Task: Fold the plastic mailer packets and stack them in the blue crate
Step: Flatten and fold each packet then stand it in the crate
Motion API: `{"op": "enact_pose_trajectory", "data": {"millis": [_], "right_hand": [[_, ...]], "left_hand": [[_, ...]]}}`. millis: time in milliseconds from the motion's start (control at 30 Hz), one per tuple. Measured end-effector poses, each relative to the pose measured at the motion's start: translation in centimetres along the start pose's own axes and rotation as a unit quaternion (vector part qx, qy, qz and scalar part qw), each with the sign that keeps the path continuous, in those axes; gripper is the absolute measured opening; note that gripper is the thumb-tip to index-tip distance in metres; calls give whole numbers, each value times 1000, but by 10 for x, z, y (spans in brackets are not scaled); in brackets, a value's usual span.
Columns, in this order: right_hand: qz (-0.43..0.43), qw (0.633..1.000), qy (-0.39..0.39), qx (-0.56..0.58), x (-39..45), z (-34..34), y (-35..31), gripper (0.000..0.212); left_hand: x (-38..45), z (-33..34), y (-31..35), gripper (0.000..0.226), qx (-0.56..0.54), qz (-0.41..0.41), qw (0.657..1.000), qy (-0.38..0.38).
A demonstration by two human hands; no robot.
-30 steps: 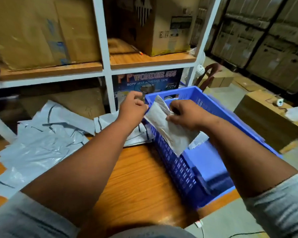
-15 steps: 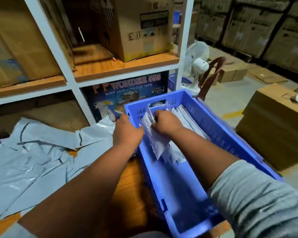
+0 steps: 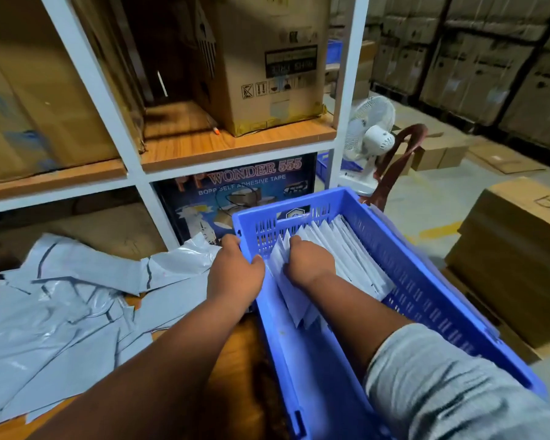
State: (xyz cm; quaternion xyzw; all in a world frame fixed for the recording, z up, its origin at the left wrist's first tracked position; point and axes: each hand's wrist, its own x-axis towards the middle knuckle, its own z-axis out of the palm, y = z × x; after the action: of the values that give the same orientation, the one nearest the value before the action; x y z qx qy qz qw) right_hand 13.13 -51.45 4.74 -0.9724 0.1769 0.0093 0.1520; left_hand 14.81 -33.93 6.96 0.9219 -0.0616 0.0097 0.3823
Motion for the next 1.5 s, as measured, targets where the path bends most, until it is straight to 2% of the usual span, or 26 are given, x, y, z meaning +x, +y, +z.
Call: {"op": "enact_pose_trajectory", "data": {"millis": [167, 333, 467, 600, 733, 1000, 1100, 1200, 1333, 1400, 1500], "right_hand": [[-8, 1000, 16, -6, -5, -11, -6, 16], [0, 998, 62, 2, -15, -34, -22, 12], [-6, 994, 109, 30, -23, -56, -68, 10], [-50, 991, 116, 33, -38, -66, -138, 6], [-104, 990, 90, 24, -57, -42, -202, 8], [-151, 988, -30, 18, -91, 70, -304, 6], [-197, 977, -85, -15, -104, 105, -336, 17], [-258, 952, -149, -71, -113, 135, -357, 49], [-288, 924, -181, -174, -126, 171, -361, 75], [-294, 929, -131, -182, -137, 177, -355, 70], [-298, 945, -60, -115, -145, 176, -345, 37]], "left_hand": [[0, -11, 3, 22, -24, -13, 1000, -10], [-4, -35, -2, 20, -27, -9, 999, -17], [-4, -62, -15, 22, -53, -17, 998, -17], [-3, -97, -40, 21, -58, -15, 998, -10], [-4, -138, -78, 22, -20, -24, 999, -5], [-7, -211, -207, 19, 60, -100, 993, -8], [-17, -232, -259, 23, 97, -106, 989, -19], [-35, -245, -311, 45, 183, -68, 978, -74], [-62, -246, -366, 68, 349, 80, 924, -134], [-69, -244, -381, 69, 379, 127, 907, -131], [-73, -241, -390, 59, 365, 133, 917, -93]]}}
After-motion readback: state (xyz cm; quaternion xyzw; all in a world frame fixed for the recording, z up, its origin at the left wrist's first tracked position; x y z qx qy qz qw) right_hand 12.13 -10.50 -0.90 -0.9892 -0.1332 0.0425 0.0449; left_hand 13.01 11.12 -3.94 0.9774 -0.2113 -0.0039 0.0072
